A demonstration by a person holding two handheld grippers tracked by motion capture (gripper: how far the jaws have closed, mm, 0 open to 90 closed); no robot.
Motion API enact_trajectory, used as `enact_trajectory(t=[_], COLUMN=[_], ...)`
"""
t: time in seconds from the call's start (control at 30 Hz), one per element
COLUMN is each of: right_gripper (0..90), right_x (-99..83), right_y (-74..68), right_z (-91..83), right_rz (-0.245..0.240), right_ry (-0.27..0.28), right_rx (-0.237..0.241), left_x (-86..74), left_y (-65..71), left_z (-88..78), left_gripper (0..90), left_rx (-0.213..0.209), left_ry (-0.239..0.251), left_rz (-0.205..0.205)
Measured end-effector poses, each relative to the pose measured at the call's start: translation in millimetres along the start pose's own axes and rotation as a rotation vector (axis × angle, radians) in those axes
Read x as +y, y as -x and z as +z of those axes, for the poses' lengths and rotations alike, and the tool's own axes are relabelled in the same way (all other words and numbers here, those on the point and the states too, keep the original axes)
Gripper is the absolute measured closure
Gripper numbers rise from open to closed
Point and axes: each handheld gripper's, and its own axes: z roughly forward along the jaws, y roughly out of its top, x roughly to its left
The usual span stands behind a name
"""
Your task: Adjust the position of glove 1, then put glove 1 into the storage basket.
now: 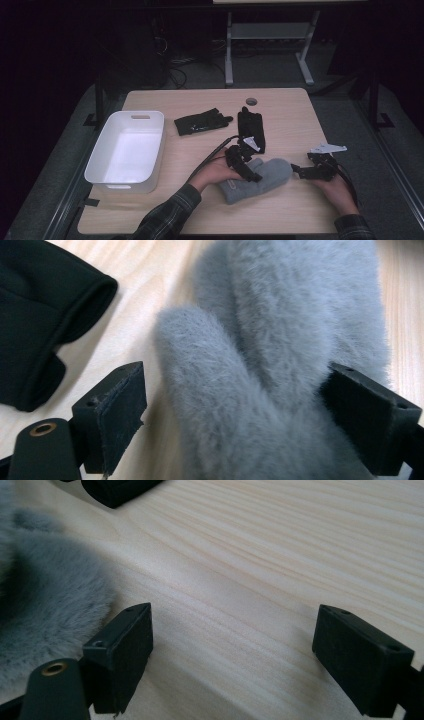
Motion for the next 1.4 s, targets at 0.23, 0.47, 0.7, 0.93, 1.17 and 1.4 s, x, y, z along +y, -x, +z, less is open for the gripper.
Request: enact_trajectory(t=[0.23, 0.47, 0.7, 0.93, 1.17, 1.4], right_gripper=[16.4, 16.4, 16.4, 16.4, 16.4, 16.4], right_x=[0.0, -0.1, -0.1, -0.1, -0.1, -0.1], right_y=[-0.1, 0.0, 0.1, 0.0, 0.0, 0.0], right_z=[0.0, 0.1, 0.1, 0.0, 0.0, 0.0], right_rz=[0.000, -0.003, -0.003, -0.002, -0.002, -0.002], right_ry=[0.000, 0.002, 0.002, 0.002, 0.002, 0.002], right_rx=[0.000, -0.001, -0.001, -0.001, -0.001, 0.000], left_x=[-3.5, -3.2, -3.0, 2.1, 6.3, 7.3], left_y=[-4.5, -4.9, -6.7, -5.1, 3.5, 3.6], left_z=[10.9, 10.3, 10.4, 7.6, 0.5, -17.1], left_gripper=[12.4, 23.9, 46.3, 62.6, 66.8, 66.7], left_rx=[-0.060, -0.120, -0.188, -0.185, -0.138, -0.123], left_ry=[-0.024, -0.037, -0.056, -0.099, -0.098, -0.073], left_rz=[-0.034, -0.023, -0.041, -0.047, -0.054, -0.060])
